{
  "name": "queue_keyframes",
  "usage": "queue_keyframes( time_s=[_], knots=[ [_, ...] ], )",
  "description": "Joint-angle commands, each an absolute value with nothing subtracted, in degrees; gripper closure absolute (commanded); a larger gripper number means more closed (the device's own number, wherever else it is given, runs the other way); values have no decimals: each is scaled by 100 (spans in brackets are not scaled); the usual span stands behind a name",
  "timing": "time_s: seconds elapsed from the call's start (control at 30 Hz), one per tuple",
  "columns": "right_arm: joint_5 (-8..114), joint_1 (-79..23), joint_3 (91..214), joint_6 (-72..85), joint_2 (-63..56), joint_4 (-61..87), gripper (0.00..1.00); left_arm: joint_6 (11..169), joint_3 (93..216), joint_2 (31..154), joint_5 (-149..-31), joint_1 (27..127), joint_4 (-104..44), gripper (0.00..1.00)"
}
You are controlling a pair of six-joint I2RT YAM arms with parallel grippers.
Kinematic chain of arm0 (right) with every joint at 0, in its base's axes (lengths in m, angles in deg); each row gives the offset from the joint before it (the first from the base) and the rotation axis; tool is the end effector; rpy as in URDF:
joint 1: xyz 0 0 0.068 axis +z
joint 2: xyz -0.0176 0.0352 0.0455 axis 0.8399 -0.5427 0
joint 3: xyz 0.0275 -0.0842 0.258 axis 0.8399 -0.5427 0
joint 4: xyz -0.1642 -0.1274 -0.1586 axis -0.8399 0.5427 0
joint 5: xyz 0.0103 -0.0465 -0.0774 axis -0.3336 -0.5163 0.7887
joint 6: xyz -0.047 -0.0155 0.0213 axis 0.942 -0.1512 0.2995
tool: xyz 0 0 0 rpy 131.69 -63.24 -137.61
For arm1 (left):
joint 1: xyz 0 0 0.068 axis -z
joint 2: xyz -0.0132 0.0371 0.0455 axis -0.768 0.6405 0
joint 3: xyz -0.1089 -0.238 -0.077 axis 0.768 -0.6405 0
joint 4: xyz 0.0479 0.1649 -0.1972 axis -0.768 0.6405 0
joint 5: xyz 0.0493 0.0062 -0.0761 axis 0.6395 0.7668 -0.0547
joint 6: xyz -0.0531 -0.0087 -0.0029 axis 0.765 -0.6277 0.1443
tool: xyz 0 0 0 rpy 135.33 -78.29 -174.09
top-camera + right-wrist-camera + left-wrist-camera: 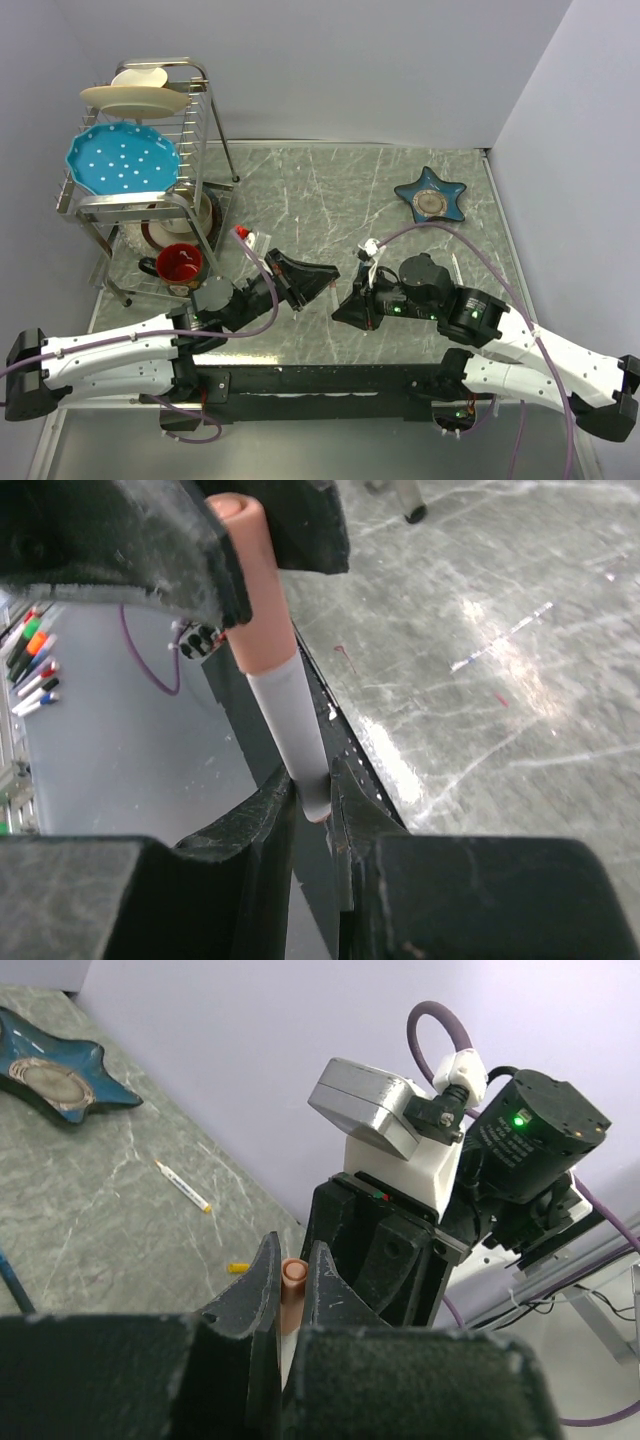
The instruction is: Insert the pens into the pen caps
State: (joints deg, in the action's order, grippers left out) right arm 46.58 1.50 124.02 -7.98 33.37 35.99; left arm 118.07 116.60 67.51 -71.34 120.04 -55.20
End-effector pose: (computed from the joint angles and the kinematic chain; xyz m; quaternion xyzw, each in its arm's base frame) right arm 0.0836 0.1540 0.3310 -0.3262 0.7514 0.4417 0.3659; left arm 0.0788 -0.1962 0.3282 0.0983 0.6286 -0.5948 0.4913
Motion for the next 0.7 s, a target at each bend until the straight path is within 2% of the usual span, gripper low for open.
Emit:
queue_keyframes(
  time_s=[0.0,0.33,0.67],
  knots=[
    [5690,-562,12761,-591,3667,-389,100,12329,11237,6935,-9461,12374,-2780,99],
    [5680,-651,13114,-433,3605,-380,100,12012,11098,6645,-9214,12400,-2144,99],
    [5592,-651,13807,472,3254,-108,100,12170,11141,7136,-9171,12392,-1899,99]
  ],
)
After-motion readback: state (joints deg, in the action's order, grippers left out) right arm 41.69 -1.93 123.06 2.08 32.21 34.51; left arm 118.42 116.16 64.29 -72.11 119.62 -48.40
